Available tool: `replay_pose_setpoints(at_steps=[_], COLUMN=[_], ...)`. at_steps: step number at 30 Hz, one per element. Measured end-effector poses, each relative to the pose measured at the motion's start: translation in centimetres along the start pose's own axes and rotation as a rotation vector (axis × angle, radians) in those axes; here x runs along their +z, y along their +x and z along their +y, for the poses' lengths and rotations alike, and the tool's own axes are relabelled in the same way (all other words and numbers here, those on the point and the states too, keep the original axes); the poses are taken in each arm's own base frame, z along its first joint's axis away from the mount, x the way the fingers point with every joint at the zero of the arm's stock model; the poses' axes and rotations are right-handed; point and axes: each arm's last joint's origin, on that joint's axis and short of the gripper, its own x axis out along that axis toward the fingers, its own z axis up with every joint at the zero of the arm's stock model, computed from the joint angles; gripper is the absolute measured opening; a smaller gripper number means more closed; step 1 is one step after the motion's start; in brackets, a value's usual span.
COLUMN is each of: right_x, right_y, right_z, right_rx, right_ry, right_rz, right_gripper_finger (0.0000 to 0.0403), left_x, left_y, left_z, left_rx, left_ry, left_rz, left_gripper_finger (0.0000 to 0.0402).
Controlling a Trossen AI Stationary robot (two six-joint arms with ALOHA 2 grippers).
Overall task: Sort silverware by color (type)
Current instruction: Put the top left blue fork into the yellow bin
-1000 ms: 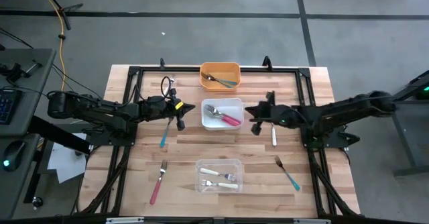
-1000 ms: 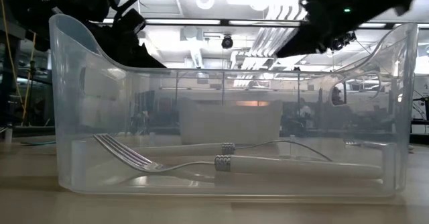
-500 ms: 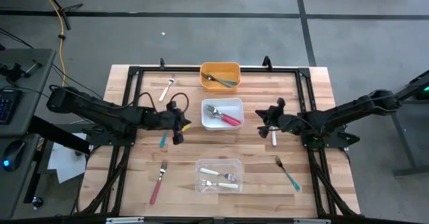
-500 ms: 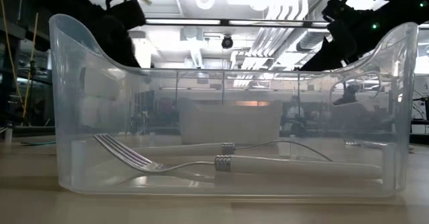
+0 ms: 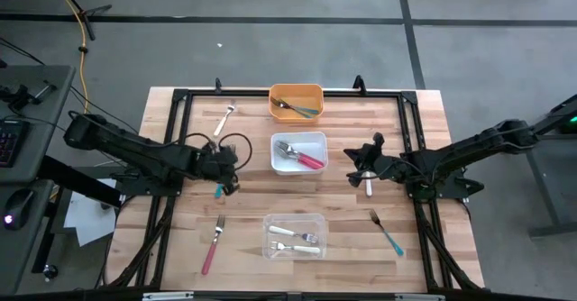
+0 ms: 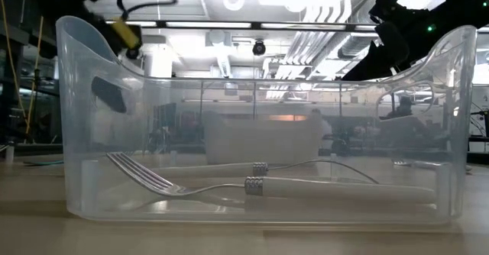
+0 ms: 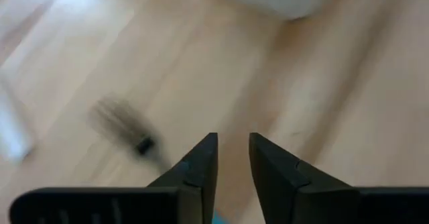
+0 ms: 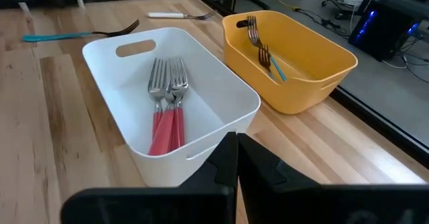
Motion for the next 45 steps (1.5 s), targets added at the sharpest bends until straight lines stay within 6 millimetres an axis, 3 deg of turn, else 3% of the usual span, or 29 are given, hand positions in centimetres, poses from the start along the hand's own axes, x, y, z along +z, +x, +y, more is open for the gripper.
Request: replay_pose_setpoints(at_steps=[3, 21, 36, 45], right_x=[0.0, 0.0, -0.1, -0.1], right_y=[0.0, 0.0, 0.0, 0.0], right_z=[0.0, 0.0, 0.0, 0.0], right_rx=[0.0, 0.004, 0.001, 0.001], right_ry=[0.0, 0.007, 0.017, 0.015], right_rz=[0.0, 0.002, 0.011, 0.013], right_gripper_finger=[0.0, 0.0, 0.0, 0.0], left_x=[-0.3, -1.9, -2.1, -2.5], left_y=[0.4, 3.7, 4.8, 6.3], left_z=[0.8, 3.9, 4.6, 4.8], left_rx=[0.066, 0.094, 0.004, 0.053], left_ry=[-0.057, -0.237, -0.25, -0.221], left_rz=[0.052, 0.14, 0.189, 0.261], left_gripper_finger=[0.009, 0.0137, 0.0134, 0.0133])
